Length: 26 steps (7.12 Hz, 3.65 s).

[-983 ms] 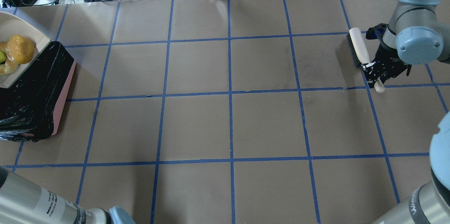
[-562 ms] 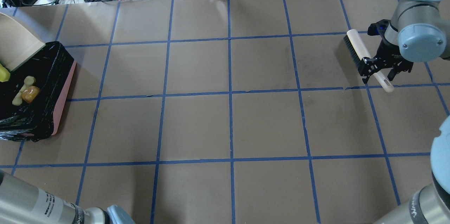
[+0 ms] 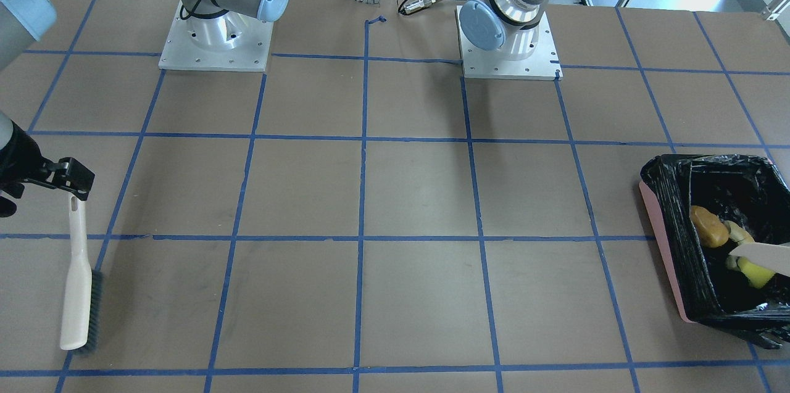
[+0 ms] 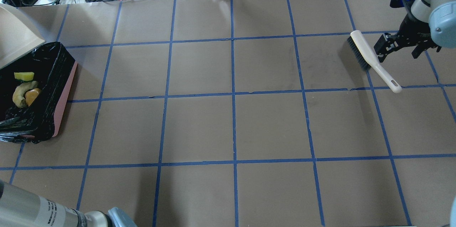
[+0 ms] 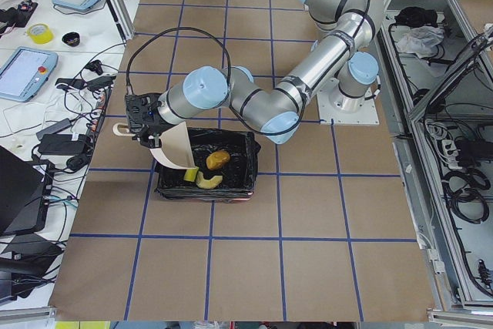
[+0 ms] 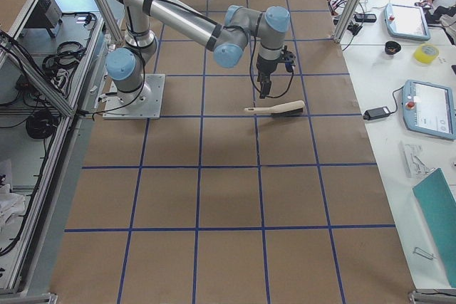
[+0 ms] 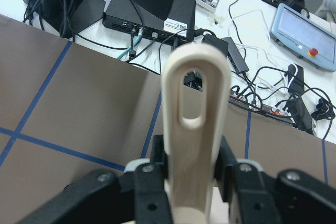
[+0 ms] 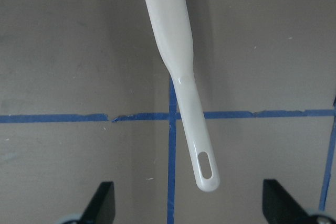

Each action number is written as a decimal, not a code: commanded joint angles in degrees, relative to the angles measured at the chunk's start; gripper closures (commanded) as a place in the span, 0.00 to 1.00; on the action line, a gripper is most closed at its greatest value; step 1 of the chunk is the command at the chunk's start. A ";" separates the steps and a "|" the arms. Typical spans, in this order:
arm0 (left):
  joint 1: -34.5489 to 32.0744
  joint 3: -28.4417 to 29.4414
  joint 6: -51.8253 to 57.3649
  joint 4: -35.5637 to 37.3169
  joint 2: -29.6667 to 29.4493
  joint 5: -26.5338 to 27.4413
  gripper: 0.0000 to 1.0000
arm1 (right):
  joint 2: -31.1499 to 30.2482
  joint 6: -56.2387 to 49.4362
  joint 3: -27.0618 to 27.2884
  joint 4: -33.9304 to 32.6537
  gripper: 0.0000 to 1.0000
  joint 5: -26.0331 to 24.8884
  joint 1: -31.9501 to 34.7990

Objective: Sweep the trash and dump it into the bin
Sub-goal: 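Release the brush on the table and raise the right gripper, then bring the empty dustpan back down to the table with the left gripper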

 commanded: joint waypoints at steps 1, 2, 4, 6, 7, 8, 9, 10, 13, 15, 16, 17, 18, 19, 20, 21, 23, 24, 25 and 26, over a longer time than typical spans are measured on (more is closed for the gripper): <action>-0.07 -4.60 9.00 7.58 2.98 -4.69 1.00 | -4.78 0.19 -7.76 13.78 0.00 3.02 0.22; 0.28 -6.88 11.23 12.67 3.42 -6.38 1.00 | -5.05 3.59 -11.29 20.21 0.00 5.92 0.56; 1.33 -14.42 12.22 24.79 3.68 -13.21 1.00 | -5.14 18.14 -13.52 22.04 0.00 5.34 9.13; 3.00 -20.41 12.57 37.72 3.78 -19.81 1.00 | -5.32 31.60 -12.83 21.95 0.00 5.43 16.79; 3.36 -22.18 12.57 42.47 3.95 -20.02 1.00 | -5.49 32.62 -12.04 21.51 0.00 5.94 17.87; 3.36 -22.28 11.87 43.22 3.95 -19.84 1.00 | -6.97 32.63 -10.81 21.42 0.00 5.95 17.97; 3.27 -21.85 9.87 42.27 4.12 -18.88 1.00 | -8.73 32.54 -9.15 20.90 0.00 6.03 18.23; 3.01 -21.93 7.41 42.17 4.30 -16.96 1.00 | -9.01 32.19 -8.17 19.85 0.00 6.03 18.41; -8.53 -20.71 -3.19 33.49 7.71 9.24 1.00 | -9.36 31.84 -8.16 15.27 0.00 5.95 18.41; -17.78 -18.17 -15.47 25.51 9.65 23.68 1.00 | -9.54 31.84 -8.51 14.74 0.00 5.95 18.32; -21.48 -16.94 -22.08 20.68 10.10 29.49 1.00 | -10.32 31.92 -8.08 14.74 0.00 5.95 18.32; -24.82 -16.66 -32.41 17.68 9.93 35.47 1.00 | -10.24 31.92 -8.08 14.74 0.00 5.95 18.41; -27.64 -16.49 -42.26 13.91 9.75 38.66 1.00 | -9.72 31.84 -7.64 15.70 0.00 5.86 18.41; -29.67 -16.57 -48.45 11.35 9.23 41.13 1.00 | -10.15 31.84 -6.68 15.62 0.00 5.34 18.41; -31.34 -16.92 -57.39 9.32 8.62 41.33 1.00 | -10.33 31.84 -6.76 15.53 0.00 5.68 18.32; -32.66 -17.10 -69.05 5.12 8.35 41.07 1.00 | -11.37 31.84 -6.76 15.18 0.00 5.94 18.32; -34.25 -17.10 -82.22 -0.80 6.25 40.98 1.00 | -11.65 32.10 -6.67 15.01 0.00 6.12 18.32; -34.52 -17.19 -89.14 -2.03 4.15 40.98 1.00 | -11.73 32.10 -6.67 15.09 0.00 6.12 18.32; -34.87 -17.19 -95.12 -6.48 2.91 40.37 1.00 | -11.74 31.75 -6.67 15.18 0.00 5.95 18.41; -34.79 -17.19 -96.05 -10.09 2.29 40.36 1.00 | -11.65 30.18 -6.58 15.18 0.00 5.42 18.41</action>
